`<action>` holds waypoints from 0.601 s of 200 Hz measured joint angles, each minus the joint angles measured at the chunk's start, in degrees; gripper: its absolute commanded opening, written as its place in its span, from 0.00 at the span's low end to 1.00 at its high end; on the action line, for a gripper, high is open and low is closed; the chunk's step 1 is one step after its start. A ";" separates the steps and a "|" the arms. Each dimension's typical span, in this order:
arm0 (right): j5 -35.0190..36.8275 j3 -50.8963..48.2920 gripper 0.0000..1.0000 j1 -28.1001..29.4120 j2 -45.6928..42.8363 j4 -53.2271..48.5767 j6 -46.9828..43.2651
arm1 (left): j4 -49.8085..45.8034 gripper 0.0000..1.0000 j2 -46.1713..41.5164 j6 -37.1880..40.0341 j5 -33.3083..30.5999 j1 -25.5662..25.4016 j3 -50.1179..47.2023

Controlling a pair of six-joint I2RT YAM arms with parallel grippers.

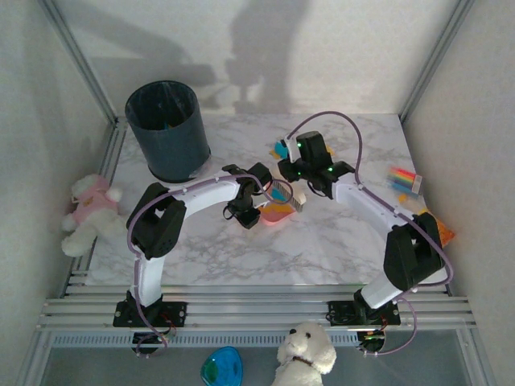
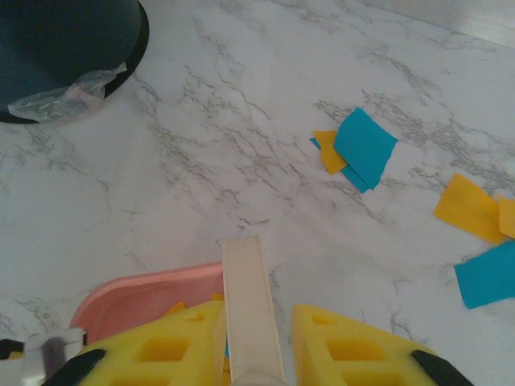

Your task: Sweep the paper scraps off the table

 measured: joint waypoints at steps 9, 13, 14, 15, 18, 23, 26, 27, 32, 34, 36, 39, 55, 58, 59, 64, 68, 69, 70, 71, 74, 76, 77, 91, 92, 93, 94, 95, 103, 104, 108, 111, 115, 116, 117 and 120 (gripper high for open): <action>1.03 -0.44 0.00 0.02 -1.25 0.13 0.57 | 0.39 0.00 0.00 0.00 -0.02 0.00 0.00; 1.53 -0.61 0.00 0.02 -1.81 0.13 0.83 | 0.63 0.00 -0.02 -0.02 -0.02 0.00 0.00; 1.60 -0.63 0.00 0.02 -1.92 0.13 0.87 | 0.66 0.00 -0.02 -0.02 -0.02 0.00 0.00; 1.73 -0.70 0.00 0.02 -2.14 0.17 1.07 | 0.76 0.00 -0.02 -0.02 -0.02 0.00 0.00; 2.23 -0.83 0.00 0.02 -2.54 0.28 1.27 | 0.94 0.00 -0.07 -0.02 -0.02 0.00 0.00; 2.93 -1.05 0.00 0.02 -3.23 0.37 1.51 | 1.25 0.00 -0.11 -0.04 -0.02 0.00 -0.02; 3.52 -1.20 0.00 0.02 -3.67 0.44 1.68 | 1.42 0.00 -0.15 -0.07 -0.02 0.02 -0.02; 3.74 -1.29 0.00 0.02 -3.89 0.44 1.70 | 1.49 0.00 -0.22 -0.07 -0.02 0.04 -0.02; 4.68 -1.55 0.00 0.02 -4.66 0.48 2.14 | 1.79 0.00 -0.35 -0.20 -0.02 0.07 -0.07; 5.03 -1.62 0.00 0.02 -4.96 0.48 2.25 | 1.92 0.00 -0.44 -0.22 -0.02 0.09 -0.11; 5.42 -1.75 0.00 0.02 -5.29 0.52 2.43 | 2.12 0.00 -0.55 -0.26 -0.02 0.11 -0.13; 5.86 -1.95 0.00 0.02 -5.75 0.66 2.60 | 2.29 0.00 -0.72 -0.28 -0.02 0.13 -0.20; 8.35 -3.06 0.00 -0.22 -8.35 0.90 3.50 | 3.13 0.00 -2.01 -0.66 -0.07 0.42 -0.52; 8.74 -3.32 0.00 -0.33 -8.94 0.98 3.65 | 3.32 0.00 -2.25 -0.68 -0.11 0.50 -0.57; 8.79 -3.39 0.00 -0.35 -9.03 1.01 3.69 | 3.41 0.00 -2.38 -0.70 -0.15 0.50 -0.61; 9.25 -3.72 0.00 -0.48 -9.88 1.07 4.07 | 3.78 0.00 -2.91 -0.87 -0.28 0.63 -0.74; 9.49 -3.98 0.00 -0.63 -10.45 1.20 4.15 | 4.07 0.00 -3.28 -0.90 -0.42 0.74 -0.79; 9.62 -4.07 0.00 -0.70 -10.67 1.22 4.24 | 4.07 0.00 -3.34 -0.92 -0.44 0.76 -0.81; 9.70 -4.11 0.00 -0.74 -10.78 1.25 4.26 | 4.13 0.00 -3.48 -0.94 -0.46 0.76 -0.83; 9.75 -4.15 0.00 -0.76 -10.86 1.25 4.28 | 4.22 0.00 -3.54 -0.96 -0.48 0.79 -0.83; 9.94 -4.28 0.00 -0.87 -11.32 1.18 4.44 | 4.39 0.00 -3.80 -1.09 -0.66 0.85 -0.87; 10.05 -4.33 0.00 -0.94 -11.52 1.14 4.48 | 4.52 0.00 -3.98 -1.09 -0.68 0.90 -0.87; 10.14 -4.37 0.00 -1.01 -11.69 1.11 4.50 | 4.66 0.00 -4.09 -1.11 -0.72 0.92 -0.87; 11.50 -4.79 0.00 -1.40 -13.11 1.16 5.11 | 5.64 0.00 -4.98 -1.36 -0.92 1.29 -0.92; 11.61 -4.81 0.00 -1.42 -13.18 1.16 5.11 | 5.66 0.00 -5.03 -1.36 -0.92 1.31 -0.92; 11.78 -4.87 0.00 -1.44 -13.29 1.16 5.22 | 5.77 0.00 -5.07 -1.36 -0.92 1.31 -0.94; 11.87 -4.90 0.00 -1.46 -13.33 1.16 5.29 | 5.86 0.00 -5.18 -1.38 -0.92 1.36 -0.94; 11.98 -4.92 0.00 -1.46 -13.40 1.16 5.31 | 5.90 0.00 -5.20 -1.40 -0.92 1.40 -0.94; 13.33 -5.20 0.00 -1.51 -14.10 1.11 5.77 | 6.47 0.00 -5.68 -1.60 -0.90 1.55 -1.05; 13.62 -5.27 0.00 -1.51 -14.23 1.09 5.90 | 6.60 0.00 -5.77 -1.66 -0.90 1.60 -1.05; 14.36 -5.49 0.00 -1.51 -14.56 1.14 6.08 | 6.84 0.00 -5.99 -1.75 -0.90 1.66 -1.11; 14.93 -5.68 0.00 -1.53 -14.84 1.16 6.19 | 6.97 0.00 -6.21 -1.86 -0.87 1.77 -1.14; 15.82 -6.01 0.00 -1.60 -15.26 1.14 6.38 | 7.21 0.00 -6.45 -1.97 -0.87 1.84 -1.16; 15.96 -6.05 0.00 -1.60 -15.32 1.11 6.38 | 7.26 0.00 -6.58 -1.99 -0.85 1.88 -1.16; 16.09 -6.10 0.00 -1.60 -15.41 1.09 6.43 | 7.30 0.00 -6.64 -2.01 -0.85 1.88 -1.16; 16.68 -6.29 0.00 -1.62 -15.65 0.98 6.60 | 7.48 0.00 -6.84 -2.21 -0.83 1.95 -1.16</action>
